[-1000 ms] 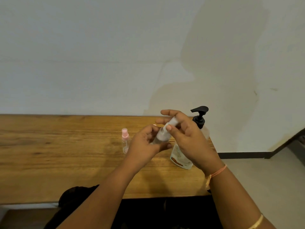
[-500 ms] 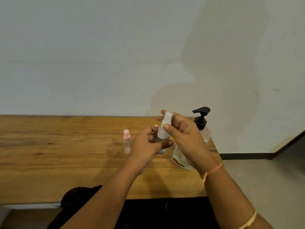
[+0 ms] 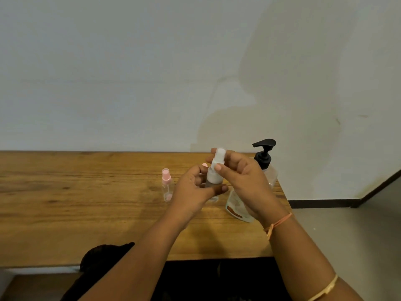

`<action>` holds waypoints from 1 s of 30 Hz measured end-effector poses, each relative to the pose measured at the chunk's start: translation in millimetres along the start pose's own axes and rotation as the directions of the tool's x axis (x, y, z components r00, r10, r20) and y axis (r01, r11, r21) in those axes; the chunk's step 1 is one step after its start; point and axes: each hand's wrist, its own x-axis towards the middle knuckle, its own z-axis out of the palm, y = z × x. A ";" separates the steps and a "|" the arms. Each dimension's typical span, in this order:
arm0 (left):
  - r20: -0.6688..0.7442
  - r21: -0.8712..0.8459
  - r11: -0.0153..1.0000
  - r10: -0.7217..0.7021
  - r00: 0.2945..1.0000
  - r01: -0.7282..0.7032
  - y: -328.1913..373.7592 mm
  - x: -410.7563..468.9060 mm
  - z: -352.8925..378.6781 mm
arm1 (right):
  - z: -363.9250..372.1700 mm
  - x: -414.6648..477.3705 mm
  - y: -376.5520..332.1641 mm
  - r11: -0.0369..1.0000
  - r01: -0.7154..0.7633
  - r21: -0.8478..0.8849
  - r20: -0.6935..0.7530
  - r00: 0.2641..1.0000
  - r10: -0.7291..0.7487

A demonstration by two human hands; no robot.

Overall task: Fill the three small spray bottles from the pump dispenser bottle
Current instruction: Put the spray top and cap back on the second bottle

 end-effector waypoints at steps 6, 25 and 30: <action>0.001 0.030 1.000 0.003 1.000 -0.003 -1.0 -2.3 1.8 | 11.3 2.7 7.7 0.951 -0.009 -0.309 -0.260 0.963 -0.076; 0.004 0.056 0.998 0.019 1.000 -0.020 3.1 0.5 -0.8 | 2.9 1.7 1.1 0.996 -0.069 0.063 -0.037 0.997 0.071; 0.024 0.033 0.999 0.034 0.999 -0.034 1.9 -0.8 0.9 | -0.3 0.7 -4.8 0.997 -0.045 0.059 0.006 0.999 0.045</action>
